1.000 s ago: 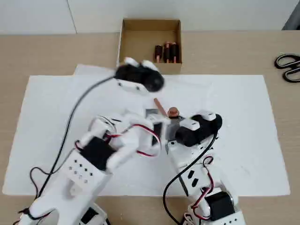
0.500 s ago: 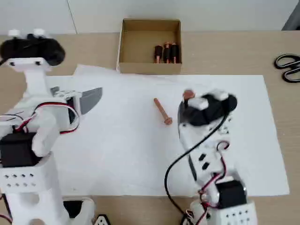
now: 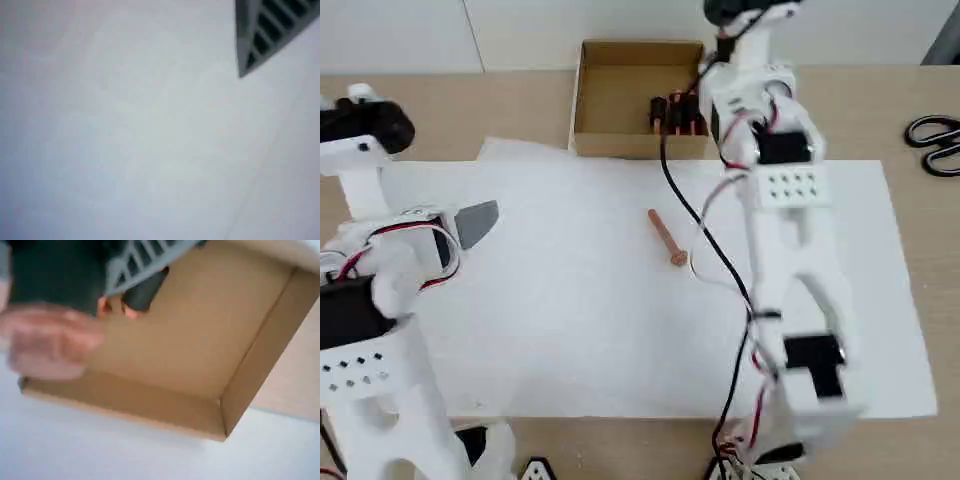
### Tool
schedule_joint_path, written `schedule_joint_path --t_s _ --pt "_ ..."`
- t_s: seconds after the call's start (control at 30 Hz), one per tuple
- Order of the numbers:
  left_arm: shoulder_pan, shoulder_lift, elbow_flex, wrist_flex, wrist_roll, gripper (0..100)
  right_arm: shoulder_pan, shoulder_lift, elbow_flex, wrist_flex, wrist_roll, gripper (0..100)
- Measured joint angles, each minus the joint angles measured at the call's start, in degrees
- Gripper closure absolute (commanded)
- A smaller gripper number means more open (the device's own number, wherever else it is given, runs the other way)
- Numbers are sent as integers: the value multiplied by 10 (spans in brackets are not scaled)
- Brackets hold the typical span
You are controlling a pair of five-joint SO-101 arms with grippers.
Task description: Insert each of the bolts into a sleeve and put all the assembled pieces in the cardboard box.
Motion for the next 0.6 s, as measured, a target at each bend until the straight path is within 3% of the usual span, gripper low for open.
schedule_joint_path --t_s 0.27,0.6 --pt "-3 0 61 -18 0 643 -40 301 -241 -53 0 995" --pt "-3 0 75 -28 0 643 -43 502 -399 -57 0 994"
